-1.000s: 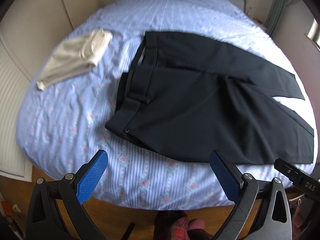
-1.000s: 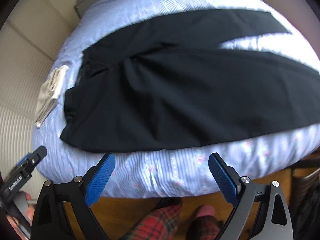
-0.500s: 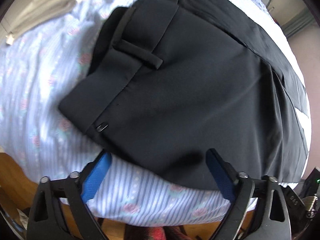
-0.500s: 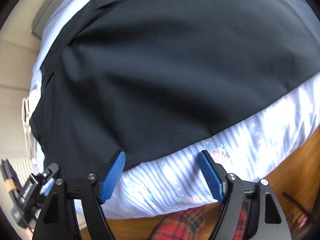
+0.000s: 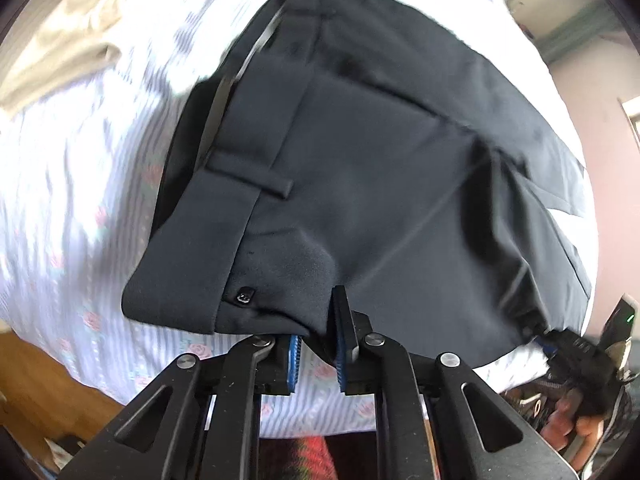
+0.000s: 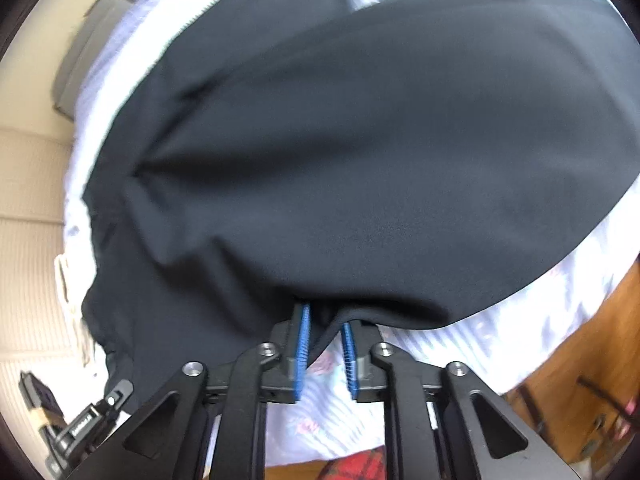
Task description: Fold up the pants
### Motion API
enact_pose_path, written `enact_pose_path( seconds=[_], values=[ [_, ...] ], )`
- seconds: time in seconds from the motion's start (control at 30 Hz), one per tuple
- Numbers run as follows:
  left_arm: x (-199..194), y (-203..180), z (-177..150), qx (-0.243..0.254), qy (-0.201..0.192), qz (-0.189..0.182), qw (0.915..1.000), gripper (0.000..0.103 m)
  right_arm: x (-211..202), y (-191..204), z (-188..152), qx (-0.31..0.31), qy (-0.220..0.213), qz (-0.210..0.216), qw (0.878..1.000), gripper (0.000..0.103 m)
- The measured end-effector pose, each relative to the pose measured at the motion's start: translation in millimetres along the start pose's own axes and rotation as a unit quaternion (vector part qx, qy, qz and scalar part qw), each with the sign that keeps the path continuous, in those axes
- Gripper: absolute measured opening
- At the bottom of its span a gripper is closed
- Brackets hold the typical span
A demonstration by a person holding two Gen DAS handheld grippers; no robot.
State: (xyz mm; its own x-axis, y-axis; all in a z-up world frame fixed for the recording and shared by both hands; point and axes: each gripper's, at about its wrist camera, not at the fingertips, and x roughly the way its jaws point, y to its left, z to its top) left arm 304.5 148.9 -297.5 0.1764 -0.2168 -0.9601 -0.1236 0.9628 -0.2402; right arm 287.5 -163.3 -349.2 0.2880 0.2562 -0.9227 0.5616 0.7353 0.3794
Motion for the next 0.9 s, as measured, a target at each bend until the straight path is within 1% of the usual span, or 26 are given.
enact_pose_path(
  seconds=[0.07,0.13,0.17,0.2,0.27,0.3,0.37,0.4,0.43,0.5,0.53,0.57,0.6,0.63,0.67,0.73,0.9],
  values=[
    [-24,-11,8,0.014,-0.016,-0.001,0.9998,0.013,-30,12,4,-0.026,-0.017,0.005,1.000,0.011],
    [-52,-17,13,0.011,-0.044,-0.013,0.9989,0.011,-69,29,14,-0.058,-0.043,0.015,0.997,0.010],
    [-63,-18,17,0.009,-0.056,-0.018,0.9982,0.011,-85,38,26,-0.073,-0.054,0.020,0.996,0.010],
    [-75,-19,20,0.007,-0.072,-0.022,0.9971,0.010,-97,46,29,-0.090,-0.064,0.022,0.994,0.010],
    [-95,-29,38,-0.002,-0.104,-0.033,0.9940,0.009,-116,63,52,-0.123,-0.088,0.027,0.988,0.010],
    [-102,-35,45,-0.003,-0.117,-0.034,0.9926,0.009,-123,67,57,-0.128,-0.097,0.033,0.986,0.009],
    [-114,-48,76,-0.005,-0.141,-0.043,0.9891,0.009,-130,80,85,-0.139,-0.120,0.047,0.982,0.009],
    [-117,-53,94,-0.005,-0.157,-0.046,0.9865,0.009,-131,94,102,-0.144,-0.135,0.050,0.979,0.009],
    [-117,-55,105,-0.005,-0.166,-0.045,0.9851,0.009,-133,101,116,-0.145,-0.142,0.053,0.978,0.009],
    [-115,-63,141,-0.001,-0.184,-0.038,0.9821,0.009,-123,125,149,-0.155,-0.155,0.064,0.974,0.008],
    [-110,-64,165,-0.001,-0.192,-0.036,0.9808,0.009,-120,132,159,-0.159,-0.157,0.063,0.973,0.008],
    [-104,-65,182,0.001,-0.195,-0.031,0.9804,0.009,-114,144,178,-0.168,-0.159,0.064,0.971,0.008],
    [-98,-64,196,0.003,-0.195,-0.025,0.9804,0.009,-113,150,187,-0.175,-0.160,0.064,0.969,0.008],
    [-87,-63,218,0.001,-0.190,-0.020,0.9817,0.009,-104,160,200,-0.187,-0.159,0.060,0.967,0.008],
    [-77,-61,234,-0.001,-0.182,-0.017,0.9831,0.009,-93,168,205,-0.193,-0.156,0.056,0.967,0.008],
    [-54,-57,266,-0.006,-0.164,-0.010,0.9863,0.009,-70,184,230,-0.207,-0.140,0.049,0.967,0.008],
    [-6,-50,302,-0.006,-0.127,0.016,0.9918,0.009,-5,216,277,-0.236,-0.103,0.015,0.966,0.008]
  ],
)
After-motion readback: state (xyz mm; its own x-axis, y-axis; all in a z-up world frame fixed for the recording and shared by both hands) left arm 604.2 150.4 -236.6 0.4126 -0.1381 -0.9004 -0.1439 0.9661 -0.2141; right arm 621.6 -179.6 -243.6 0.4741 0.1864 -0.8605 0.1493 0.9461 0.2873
